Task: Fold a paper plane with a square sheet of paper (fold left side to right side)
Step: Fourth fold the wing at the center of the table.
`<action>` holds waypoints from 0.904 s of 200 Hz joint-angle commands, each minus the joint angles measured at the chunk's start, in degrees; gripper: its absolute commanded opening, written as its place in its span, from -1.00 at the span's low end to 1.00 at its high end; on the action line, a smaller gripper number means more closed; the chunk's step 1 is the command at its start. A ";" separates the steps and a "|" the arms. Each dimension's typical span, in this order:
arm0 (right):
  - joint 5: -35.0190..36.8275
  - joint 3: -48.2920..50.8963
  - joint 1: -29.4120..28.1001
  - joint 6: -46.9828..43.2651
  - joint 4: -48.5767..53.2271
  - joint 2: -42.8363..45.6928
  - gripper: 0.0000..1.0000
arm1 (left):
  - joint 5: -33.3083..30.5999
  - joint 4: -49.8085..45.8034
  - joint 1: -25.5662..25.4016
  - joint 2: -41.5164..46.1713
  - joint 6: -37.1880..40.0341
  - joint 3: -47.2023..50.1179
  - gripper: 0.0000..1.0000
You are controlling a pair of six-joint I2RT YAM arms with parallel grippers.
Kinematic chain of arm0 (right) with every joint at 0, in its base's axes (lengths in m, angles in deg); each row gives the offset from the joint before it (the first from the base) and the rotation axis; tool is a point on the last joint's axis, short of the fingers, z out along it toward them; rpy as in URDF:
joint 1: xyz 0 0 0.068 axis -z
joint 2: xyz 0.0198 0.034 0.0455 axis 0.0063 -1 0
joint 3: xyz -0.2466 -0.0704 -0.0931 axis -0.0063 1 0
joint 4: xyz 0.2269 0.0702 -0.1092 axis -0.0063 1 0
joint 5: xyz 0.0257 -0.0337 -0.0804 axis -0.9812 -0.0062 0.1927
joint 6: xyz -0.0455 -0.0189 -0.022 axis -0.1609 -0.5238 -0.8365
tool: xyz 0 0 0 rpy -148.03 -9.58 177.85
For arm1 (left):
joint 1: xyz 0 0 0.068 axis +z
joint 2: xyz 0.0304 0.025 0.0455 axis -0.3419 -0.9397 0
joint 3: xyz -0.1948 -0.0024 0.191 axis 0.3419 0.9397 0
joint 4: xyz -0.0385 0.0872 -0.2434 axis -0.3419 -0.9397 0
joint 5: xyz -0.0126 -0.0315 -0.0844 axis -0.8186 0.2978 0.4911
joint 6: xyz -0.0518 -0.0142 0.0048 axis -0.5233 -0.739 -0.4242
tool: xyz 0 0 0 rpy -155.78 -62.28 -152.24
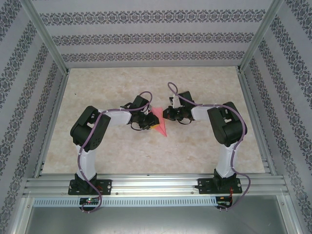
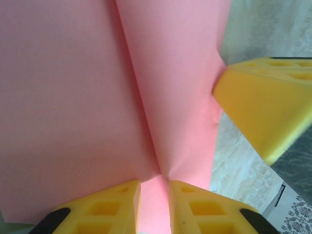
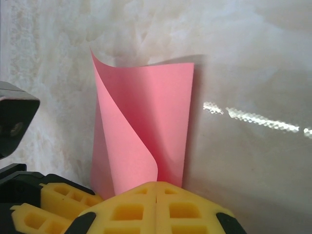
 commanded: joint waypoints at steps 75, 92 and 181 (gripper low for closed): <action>1.34 -1.28 0.75 -1.50 1.45 -2.45 -0.93 | -1.50 -1.81 -0.81 -0.84 0.45 -1.02 -0.52; 1.40 -1.68 0.76 -1.61 2.10 -2.77 -0.92 | -1.50 -1.89 -0.80 -0.82 0.45 -1.07 -0.52; 3.09 -1.62 0.71 -2.90 6.29 -2.96 -0.93 | -0.44 -4.00 0.32 4.61 1.72 -3.15 -0.48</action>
